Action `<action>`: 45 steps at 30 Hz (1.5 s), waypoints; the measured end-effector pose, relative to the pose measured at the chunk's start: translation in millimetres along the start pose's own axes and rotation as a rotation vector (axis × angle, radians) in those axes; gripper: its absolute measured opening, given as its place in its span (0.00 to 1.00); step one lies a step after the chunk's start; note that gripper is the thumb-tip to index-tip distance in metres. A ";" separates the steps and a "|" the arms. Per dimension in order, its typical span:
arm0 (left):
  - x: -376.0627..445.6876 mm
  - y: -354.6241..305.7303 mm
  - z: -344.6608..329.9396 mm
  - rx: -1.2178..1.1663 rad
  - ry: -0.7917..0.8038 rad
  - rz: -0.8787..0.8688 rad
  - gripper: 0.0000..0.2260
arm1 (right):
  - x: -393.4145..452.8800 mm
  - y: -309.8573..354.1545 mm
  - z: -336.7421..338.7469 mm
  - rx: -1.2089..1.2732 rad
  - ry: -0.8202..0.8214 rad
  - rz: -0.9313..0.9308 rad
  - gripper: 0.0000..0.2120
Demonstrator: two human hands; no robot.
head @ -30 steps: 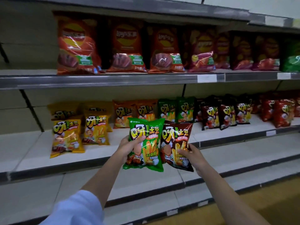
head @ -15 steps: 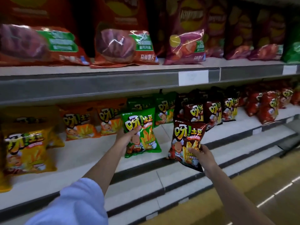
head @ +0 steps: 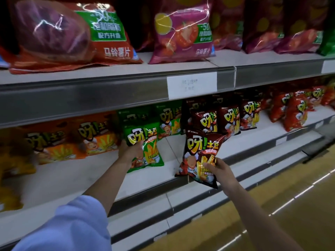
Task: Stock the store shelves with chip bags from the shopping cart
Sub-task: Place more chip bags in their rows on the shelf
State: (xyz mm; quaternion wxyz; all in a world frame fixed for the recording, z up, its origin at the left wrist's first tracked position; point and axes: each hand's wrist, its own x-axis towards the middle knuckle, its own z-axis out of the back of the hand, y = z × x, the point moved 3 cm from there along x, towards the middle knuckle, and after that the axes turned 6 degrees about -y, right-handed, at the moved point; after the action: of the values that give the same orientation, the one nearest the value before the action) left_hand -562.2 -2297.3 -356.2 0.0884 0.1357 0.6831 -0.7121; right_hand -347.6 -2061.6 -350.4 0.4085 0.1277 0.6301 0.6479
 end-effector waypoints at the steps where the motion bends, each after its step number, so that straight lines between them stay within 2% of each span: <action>1: 8.4 4.9 -1.2 0.044 -0.033 0.014 0.27 | 3.0 -0.4 2.0 0.005 0.006 0.000 0.16; 2: 23.0 17.0 -3.0 0.074 -0.063 0.046 0.33 | 6.2 0.3 5.8 0.014 0.018 -0.002 0.16; 4: 129.1 105.2 -0.8 0.121 -0.160 0.087 0.49 | 13.3 1.3 14.8 0.017 0.045 -0.003 0.17; 5: 151.7 123.6 0.8 0.115 -0.249 0.104 0.53 | 17.3 2.4 18.6 0.012 0.063 0.000 0.17; 6: 148.1 116.5 -1.0 0.134 -0.316 0.108 0.54 | 21.7 3.5 21.9 0.015 0.077 0.004 0.17; 7: 111.9 90.8 -6.2 0.195 -0.368 0.104 0.50 | 26.8 5.5 27.7 0.021 0.097 0.010 0.17; 9: -13.7 1.9 -34.9 0.242 -0.388 -0.064 0.32 | 38.1 12.3 39.2 0.021 0.137 0.029 0.17; 11: -58.9 -18.1 -67.3 0.217 -0.302 -0.112 0.11 | 50.5 20.4 49.2 -0.001 0.183 0.048 0.16; 13: -74.5 -11.9 -99.9 0.208 -0.090 -0.066 0.06 | 66.7 26.0 58.5 -0.018 0.216 0.067 0.18; 16: -95.5 -0.6 -152.7 0.185 0.170 -0.002 0.10 | 95.9 32.6 72.9 -0.006 0.239 0.085 0.20; 18: -112.0 -0.3 -186.7 0.189 0.279 0.021 0.16 | 114.0 34.7 79.6 -0.001 0.253 0.094 0.19; 23: -116.9 13.1 -229.2 0.113 0.291 0.105 0.17 | 145.9 32.3 88.7 -0.076 0.306 0.135 0.17; 26: -118.9 21.1 -234.2 0.134 0.296 0.151 0.23 | 151.1 21.8 86.7 -0.160 0.307 0.182 0.26; 30: -125.2 18.3 -234.1 0.149 0.309 0.142 0.23 | 146.3 15.6 87.7 -0.212 0.190 0.137 0.30; 33: -132.8 10.7 -225.4 0.111 0.277 0.123 0.19 | 136.6 20.6 91.2 -0.309 0.055 0.148 0.34; 37: -143.8 4.0 -193.9 0.042 0.217 0.133 0.17 | 111.8 28.9 80.4 -0.343 -0.054 0.183 0.28; 41: -156.4 -7.3 -126.3 -0.045 0.127 0.123 0.17 | 66.8 40.4 28.0 -0.357 0.022 0.271 0.17; 45: -168.9 -17.6 -37.3 -0.074 0.029 0.095 0.11 | -10.1 60.5 -45.2 -0.372 0.162 0.367 0.21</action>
State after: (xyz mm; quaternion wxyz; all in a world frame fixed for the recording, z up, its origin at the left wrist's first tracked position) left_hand -405.0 -2269.3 -287.6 0.1174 0.1750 0.7028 -0.6795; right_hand -394.3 -2093.1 -299.0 0.2489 0.1104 0.4972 0.8238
